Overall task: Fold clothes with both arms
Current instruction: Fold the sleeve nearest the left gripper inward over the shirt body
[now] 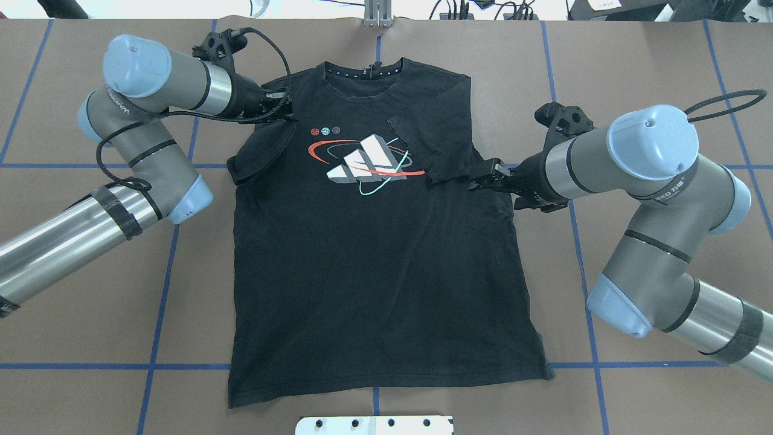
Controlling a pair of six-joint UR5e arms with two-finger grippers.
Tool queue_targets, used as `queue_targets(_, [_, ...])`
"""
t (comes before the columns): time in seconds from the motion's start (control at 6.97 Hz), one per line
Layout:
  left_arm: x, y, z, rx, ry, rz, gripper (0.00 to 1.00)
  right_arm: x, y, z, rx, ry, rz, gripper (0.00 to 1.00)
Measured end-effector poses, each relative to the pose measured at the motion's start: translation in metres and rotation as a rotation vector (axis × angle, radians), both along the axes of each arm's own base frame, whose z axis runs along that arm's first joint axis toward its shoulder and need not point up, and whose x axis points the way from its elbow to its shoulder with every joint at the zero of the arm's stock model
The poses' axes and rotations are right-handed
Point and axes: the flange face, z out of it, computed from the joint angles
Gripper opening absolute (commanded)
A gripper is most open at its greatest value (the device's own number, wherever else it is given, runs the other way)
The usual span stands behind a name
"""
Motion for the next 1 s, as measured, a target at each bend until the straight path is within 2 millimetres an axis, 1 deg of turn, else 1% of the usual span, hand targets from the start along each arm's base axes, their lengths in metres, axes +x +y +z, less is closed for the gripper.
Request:
queue_targets(0.29, [0.0096, -0.007, -0.0071, 0.002, -0.005, -0.022, 0.0, -0.0008, 0.0, 0.0001, -0.001, 0.001, -0.001, 1.0])
queue_targets(0.43, [0.0113, -0.0077, -0.0084, 0.003, -0.005, -0.027, 0.04, -0.0016, -0.0004, 0.0006, -0.002, 0.002, -0.001, 1.0])
queue_targets(0.57, [0.0126, -0.0083, -0.0082, 0.0, -0.006, -0.032, 0.51, -0.0026, -0.0008, 0.0012, -0.004, 0.003, 0.0, 1.0])
queue_targets(0.72, [0.0141, -0.009, -0.0071, -0.006, -0.007, -0.039, 0.8, -0.0033, -0.001, 0.0014, -0.006, 0.003, 0.001, 1.0])
queue_targets(1.0, [0.0153, -0.0083, -0.0136, -0.02, 0.009, -0.046, 0.98, -0.004, -0.0008, 0.0003, -0.006, 0.002, 0.003, 1.0])
